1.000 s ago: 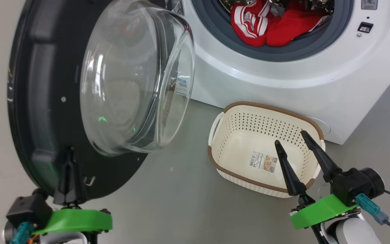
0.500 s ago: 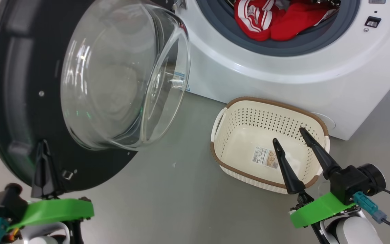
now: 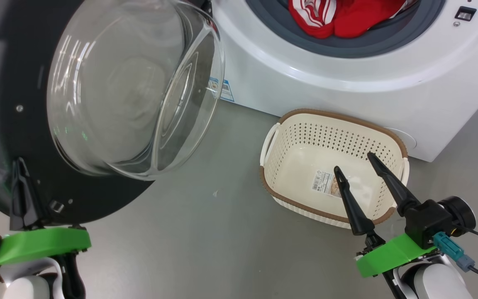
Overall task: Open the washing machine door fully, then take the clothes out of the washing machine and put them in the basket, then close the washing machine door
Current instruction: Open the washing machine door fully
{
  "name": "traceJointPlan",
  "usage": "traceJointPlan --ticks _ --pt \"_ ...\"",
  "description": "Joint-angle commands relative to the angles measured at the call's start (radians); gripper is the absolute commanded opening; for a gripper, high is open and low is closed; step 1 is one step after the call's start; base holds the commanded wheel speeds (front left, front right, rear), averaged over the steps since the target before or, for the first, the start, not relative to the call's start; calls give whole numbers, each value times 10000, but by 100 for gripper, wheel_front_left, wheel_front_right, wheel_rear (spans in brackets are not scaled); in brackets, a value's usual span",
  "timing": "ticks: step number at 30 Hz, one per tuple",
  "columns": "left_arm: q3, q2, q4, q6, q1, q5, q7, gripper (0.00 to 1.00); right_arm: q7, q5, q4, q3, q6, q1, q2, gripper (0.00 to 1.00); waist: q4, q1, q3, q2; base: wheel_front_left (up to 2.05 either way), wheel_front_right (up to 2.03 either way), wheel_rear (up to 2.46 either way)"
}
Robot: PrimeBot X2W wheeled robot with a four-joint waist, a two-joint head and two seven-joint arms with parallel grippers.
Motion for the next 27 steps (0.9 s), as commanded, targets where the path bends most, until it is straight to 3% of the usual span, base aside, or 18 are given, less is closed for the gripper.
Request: traceJointPlan --ticks 1,19,27 --pt "547 275 -135 -42 -334 103 -119 0 29 -124 -331 230 48 -187 51 100 24 0 41 0 0 0 0" --pt "1995 350 1730 -902 -1973 854 -120 0 361 -421 -699 264 48 -338 51 100 103 0 410 0 0 0 0" --pt "2613 454 2310 -954 -2495 1421 -120 0 442 -452 -767 304 48 -383 51 100 26 0 501 0 0 0 0"
